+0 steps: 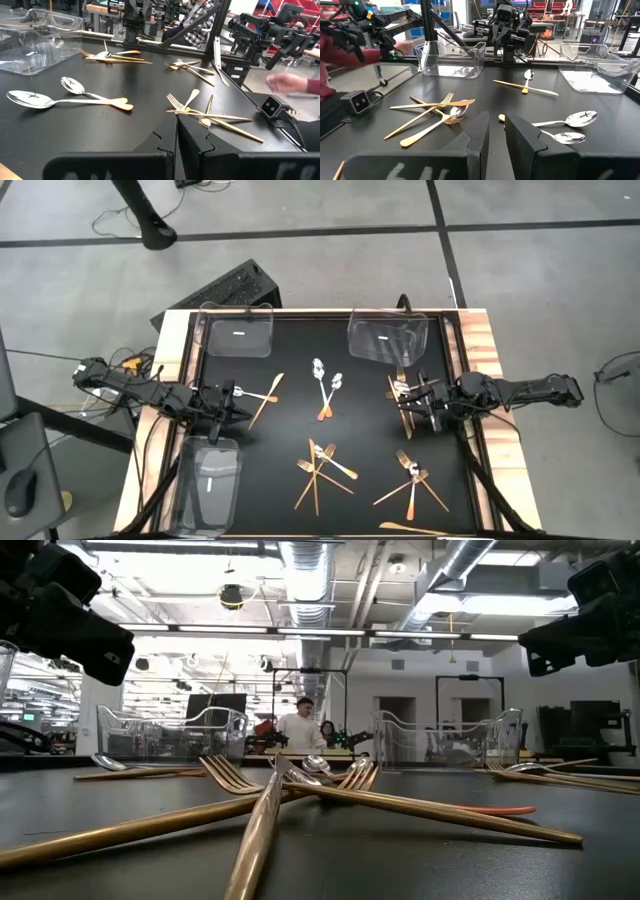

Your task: Sort silverware by color (type)

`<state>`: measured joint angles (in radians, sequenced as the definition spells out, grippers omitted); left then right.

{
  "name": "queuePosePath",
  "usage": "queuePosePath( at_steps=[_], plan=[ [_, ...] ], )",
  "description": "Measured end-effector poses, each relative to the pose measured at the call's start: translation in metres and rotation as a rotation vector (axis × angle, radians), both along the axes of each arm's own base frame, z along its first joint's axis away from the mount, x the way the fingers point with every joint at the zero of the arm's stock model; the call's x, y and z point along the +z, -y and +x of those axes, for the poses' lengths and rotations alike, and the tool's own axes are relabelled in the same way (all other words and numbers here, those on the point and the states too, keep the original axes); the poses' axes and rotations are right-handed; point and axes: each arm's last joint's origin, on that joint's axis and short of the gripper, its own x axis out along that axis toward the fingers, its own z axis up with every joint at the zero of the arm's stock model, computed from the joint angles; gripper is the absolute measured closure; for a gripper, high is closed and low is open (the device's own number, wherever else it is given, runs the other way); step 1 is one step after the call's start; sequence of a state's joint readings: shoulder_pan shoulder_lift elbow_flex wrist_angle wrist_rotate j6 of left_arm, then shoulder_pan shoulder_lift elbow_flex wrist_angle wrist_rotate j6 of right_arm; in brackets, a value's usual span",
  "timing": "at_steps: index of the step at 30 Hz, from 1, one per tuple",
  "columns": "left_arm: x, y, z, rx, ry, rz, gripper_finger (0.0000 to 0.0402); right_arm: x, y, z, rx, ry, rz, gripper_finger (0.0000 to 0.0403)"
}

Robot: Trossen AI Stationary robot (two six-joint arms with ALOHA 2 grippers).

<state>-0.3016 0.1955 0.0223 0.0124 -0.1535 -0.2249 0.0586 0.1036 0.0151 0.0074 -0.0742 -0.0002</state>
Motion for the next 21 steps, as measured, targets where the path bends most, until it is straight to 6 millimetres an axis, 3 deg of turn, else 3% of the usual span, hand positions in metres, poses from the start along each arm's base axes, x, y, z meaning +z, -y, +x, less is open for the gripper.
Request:
queuePosePath(
  at_steps=[13, 21],
  plan=[
    [0.0, 0.0, 0.0, 0.008, 0.004, 0.025, 0.0401, 0.003, 0.0, 0.0, 0.003, 0.038, -0.022, 0.0316],
    [0.003, -0.01, 0.0, 0.329, 0.036, 0.269, 0.0401, 0.019, 0.0, 0.0, 0.002, 0.203, 0.044, 0.0316]
  ],
)
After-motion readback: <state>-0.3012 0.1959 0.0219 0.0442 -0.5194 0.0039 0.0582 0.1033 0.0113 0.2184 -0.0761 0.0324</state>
